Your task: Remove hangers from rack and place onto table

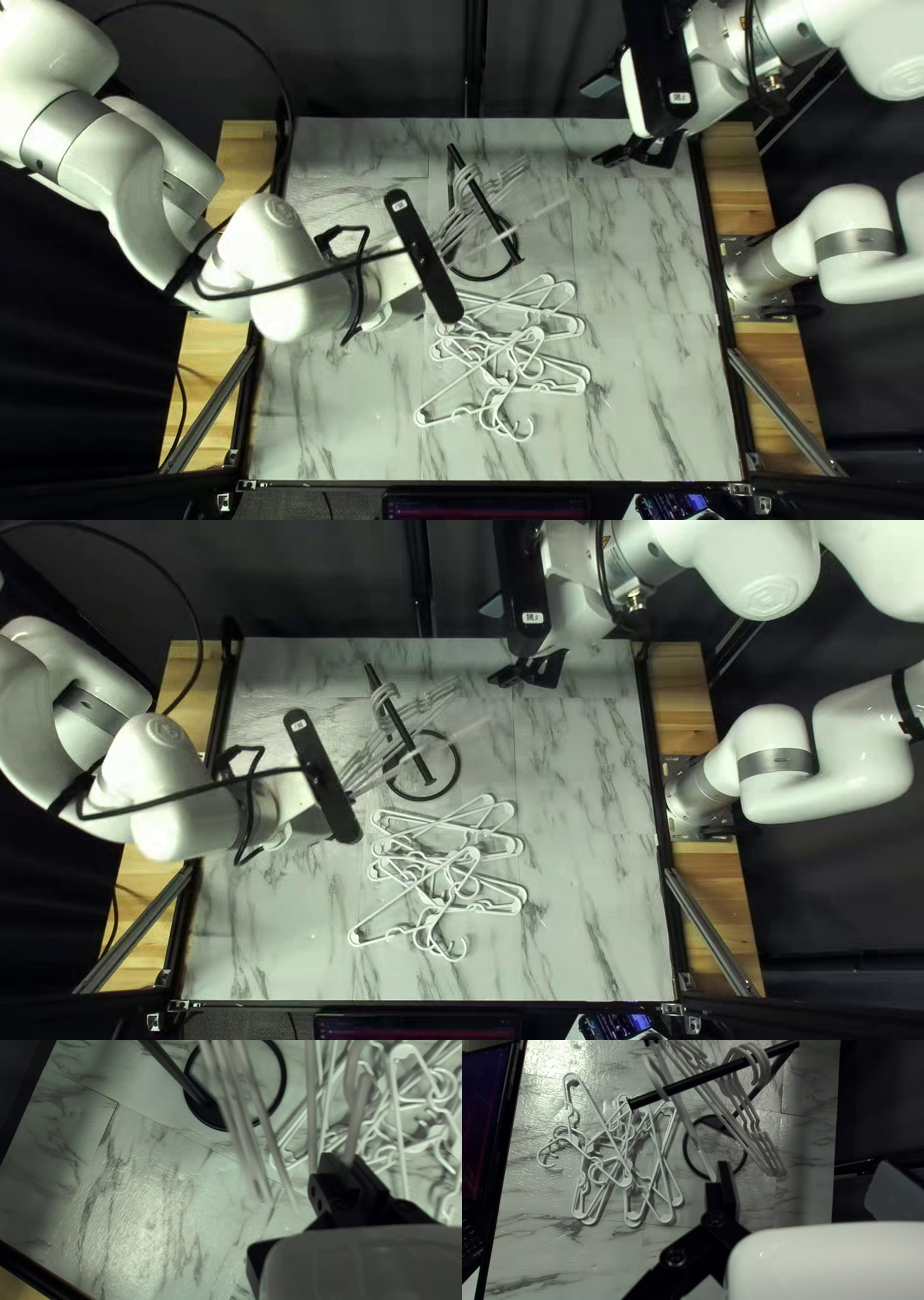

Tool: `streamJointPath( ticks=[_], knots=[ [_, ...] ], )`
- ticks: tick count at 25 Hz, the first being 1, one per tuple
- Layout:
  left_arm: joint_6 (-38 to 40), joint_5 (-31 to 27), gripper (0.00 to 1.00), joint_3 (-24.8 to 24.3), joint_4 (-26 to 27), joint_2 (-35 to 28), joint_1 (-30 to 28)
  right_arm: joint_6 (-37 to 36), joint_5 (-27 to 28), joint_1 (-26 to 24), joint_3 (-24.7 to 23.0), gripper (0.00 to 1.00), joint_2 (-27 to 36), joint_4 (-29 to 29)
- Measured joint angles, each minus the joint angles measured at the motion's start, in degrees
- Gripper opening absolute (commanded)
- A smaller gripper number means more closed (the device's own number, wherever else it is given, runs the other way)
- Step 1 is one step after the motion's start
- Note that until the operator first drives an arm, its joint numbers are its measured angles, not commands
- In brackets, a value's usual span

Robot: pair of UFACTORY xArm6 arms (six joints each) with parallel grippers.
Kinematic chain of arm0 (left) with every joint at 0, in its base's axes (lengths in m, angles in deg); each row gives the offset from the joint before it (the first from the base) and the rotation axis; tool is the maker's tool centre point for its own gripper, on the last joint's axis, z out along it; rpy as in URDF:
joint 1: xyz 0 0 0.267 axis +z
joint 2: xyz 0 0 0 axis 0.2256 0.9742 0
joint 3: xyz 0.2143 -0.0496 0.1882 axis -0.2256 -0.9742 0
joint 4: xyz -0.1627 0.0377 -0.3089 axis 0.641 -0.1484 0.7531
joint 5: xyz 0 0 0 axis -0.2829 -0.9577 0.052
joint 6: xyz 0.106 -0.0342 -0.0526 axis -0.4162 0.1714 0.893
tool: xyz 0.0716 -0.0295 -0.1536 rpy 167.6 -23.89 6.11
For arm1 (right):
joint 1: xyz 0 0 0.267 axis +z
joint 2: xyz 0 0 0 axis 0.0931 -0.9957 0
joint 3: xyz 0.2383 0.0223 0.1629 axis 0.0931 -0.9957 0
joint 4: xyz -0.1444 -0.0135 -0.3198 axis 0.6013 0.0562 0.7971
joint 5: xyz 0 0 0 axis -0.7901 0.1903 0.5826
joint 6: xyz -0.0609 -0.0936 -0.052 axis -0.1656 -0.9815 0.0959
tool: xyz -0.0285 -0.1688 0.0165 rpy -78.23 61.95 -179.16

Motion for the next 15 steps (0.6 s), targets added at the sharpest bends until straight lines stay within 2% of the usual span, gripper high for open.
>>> streamJointPath(
  ticks=[8,13,15],
  knots=[
    [4.0,-2.1,0.00,5.8,-0.3,6.8,-7.5,0.0,0.0,0.0,0.0,1.00,0.0,0.0],
    [5.1,-0.1,0.00,8.1,-1.3,13.0,-9.4,0.0,0.0,0.0,0.0,1.00,0.0,0.0],
    [3.4,2.0,0.00,8.4,-1.1,15.6,-9.0,0.0,0.0,0.0,0.0,1.00,0.0,0.0]
  ],
)
